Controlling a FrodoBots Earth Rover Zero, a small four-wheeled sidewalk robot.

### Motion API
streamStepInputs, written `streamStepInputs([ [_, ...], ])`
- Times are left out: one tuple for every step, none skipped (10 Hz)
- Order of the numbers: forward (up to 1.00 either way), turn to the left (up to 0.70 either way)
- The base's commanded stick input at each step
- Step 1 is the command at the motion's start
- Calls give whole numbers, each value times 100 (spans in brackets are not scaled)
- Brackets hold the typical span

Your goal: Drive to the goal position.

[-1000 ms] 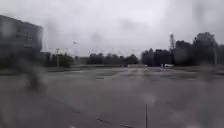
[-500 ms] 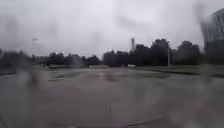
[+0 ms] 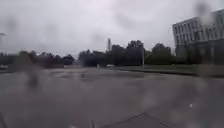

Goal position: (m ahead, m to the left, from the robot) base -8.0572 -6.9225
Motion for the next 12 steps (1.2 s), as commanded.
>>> streamStepInputs([
  [0, -45],
  [0, -45],
  [0, -45],
  [0, -45],
  [0, -45],
  [0, -45],
  [0, -45],
  [0, -45],
  [0, -45],
  [0, -45],
  [0, -45],
  [0, -45],
])
